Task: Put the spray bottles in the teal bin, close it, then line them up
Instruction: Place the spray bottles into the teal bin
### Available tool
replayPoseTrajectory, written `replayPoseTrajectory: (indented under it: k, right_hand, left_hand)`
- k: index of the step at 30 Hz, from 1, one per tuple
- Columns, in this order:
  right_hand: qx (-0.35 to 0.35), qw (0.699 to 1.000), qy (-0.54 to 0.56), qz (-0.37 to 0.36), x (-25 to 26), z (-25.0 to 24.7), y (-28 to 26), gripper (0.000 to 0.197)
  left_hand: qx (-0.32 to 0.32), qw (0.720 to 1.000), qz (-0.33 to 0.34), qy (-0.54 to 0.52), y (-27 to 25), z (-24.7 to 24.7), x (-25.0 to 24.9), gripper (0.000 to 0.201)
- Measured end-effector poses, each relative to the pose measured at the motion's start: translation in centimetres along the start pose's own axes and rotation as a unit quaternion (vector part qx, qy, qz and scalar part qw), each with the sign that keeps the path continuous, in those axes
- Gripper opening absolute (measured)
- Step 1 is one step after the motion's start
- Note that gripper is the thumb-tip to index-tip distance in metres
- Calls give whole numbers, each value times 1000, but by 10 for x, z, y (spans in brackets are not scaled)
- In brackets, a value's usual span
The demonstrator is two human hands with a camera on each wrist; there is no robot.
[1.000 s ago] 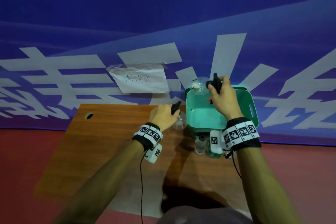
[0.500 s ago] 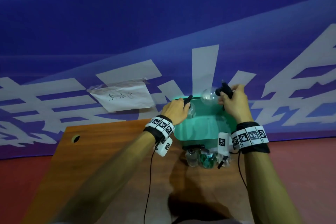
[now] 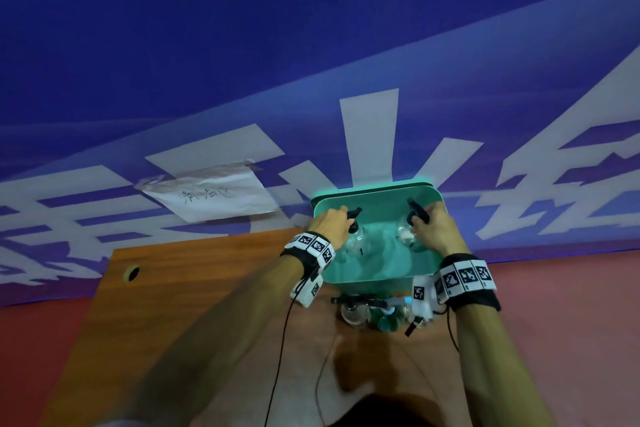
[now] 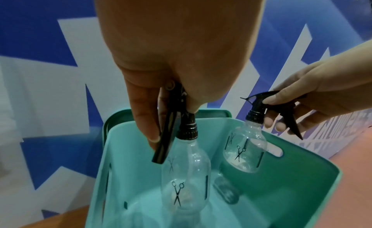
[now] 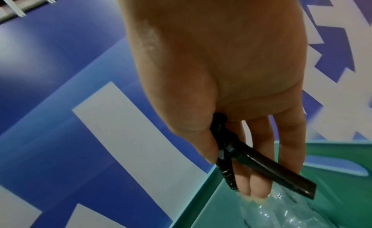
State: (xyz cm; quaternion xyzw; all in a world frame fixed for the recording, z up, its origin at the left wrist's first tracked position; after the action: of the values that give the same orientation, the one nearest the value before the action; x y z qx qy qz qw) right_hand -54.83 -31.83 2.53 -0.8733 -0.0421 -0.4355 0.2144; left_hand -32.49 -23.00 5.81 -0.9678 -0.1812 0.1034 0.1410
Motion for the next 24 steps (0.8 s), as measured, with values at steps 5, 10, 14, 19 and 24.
replayPoseTrajectory:
  k: [5, 10, 14, 19, 24]
  right_hand:
    - [73, 997, 7, 39, -39, 33, 22, 29]
    - [99, 991, -29, 80, -72, 55, 28, 41]
    - [107, 988, -35, 103, -87, 66, 26, 41]
    - [105, 987, -41, 113, -95, 71, 26, 37]
    - [93, 986, -37, 130, -101, 75, 26, 35]
  left_hand:
    - [41, 999, -10, 35, 14, 27, 2, 16]
    - [57, 997, -3, 49, 23, 48, -5, 16]
    - [69, 995, 8, 75, 27, 64, -15, 21]
    - [79, 991, 25, 106, 28, 78, -21, 21]
    - [85, 988, 36, 127, 26, 88, -21, 23]
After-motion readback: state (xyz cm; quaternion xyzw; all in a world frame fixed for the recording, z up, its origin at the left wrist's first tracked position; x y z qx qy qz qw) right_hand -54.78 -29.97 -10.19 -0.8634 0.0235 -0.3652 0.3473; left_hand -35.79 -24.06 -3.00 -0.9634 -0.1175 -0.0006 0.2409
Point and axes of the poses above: each hand's wrist, its own y-axis towards the middle knuckle, its own z-axis out of the palm, x = y × z, the point moved 8 cm from there along y, towards the middle knuckle, and after that the axes turned 4 degrees about -z, right-handed, at the moved point
